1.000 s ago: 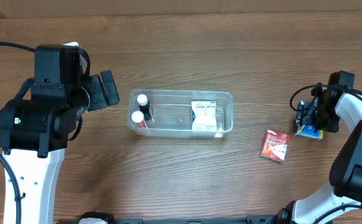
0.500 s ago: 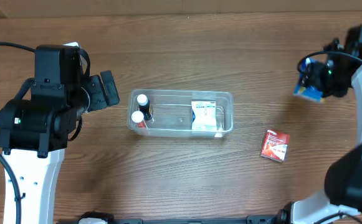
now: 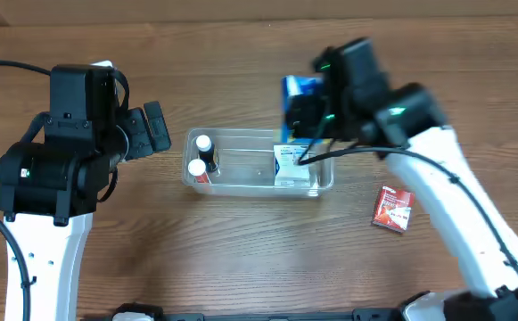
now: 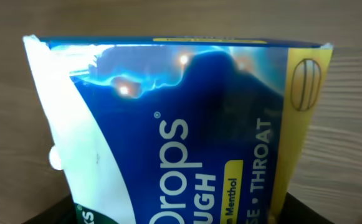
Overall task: Pack container
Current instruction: 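Place VapoDrops box upright in the container center and release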
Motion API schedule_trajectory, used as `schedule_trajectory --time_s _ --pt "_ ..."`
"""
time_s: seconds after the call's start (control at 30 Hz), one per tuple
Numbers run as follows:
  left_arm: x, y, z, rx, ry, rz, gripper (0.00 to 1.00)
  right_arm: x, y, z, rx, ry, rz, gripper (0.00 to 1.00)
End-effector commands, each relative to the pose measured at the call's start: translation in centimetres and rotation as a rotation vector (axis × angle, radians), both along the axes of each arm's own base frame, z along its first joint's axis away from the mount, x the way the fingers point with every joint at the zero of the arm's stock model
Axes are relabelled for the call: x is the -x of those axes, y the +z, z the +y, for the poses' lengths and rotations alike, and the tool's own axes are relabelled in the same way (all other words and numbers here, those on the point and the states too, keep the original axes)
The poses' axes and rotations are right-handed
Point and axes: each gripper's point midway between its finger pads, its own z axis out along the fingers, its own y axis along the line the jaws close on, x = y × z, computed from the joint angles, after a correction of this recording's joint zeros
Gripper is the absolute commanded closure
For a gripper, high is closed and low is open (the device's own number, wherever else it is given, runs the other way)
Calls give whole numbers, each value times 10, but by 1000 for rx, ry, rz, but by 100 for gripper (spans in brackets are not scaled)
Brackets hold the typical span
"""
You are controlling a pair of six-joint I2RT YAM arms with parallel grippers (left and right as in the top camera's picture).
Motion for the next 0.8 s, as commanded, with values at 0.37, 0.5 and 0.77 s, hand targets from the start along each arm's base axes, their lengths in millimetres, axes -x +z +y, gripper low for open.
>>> schedule_trajectory --time_s 0.37,0.5,0.77 --pt "-8 3 52 -14 149 -17 0 5 -127 84 88 15 220 30" --pt "-15 -10 67 -30 171 29 0 6 -140 86 95 -15 252 30" --pt "-29 -44 63 -8 152 151 0 8 -167 87 120 -44 314 30"
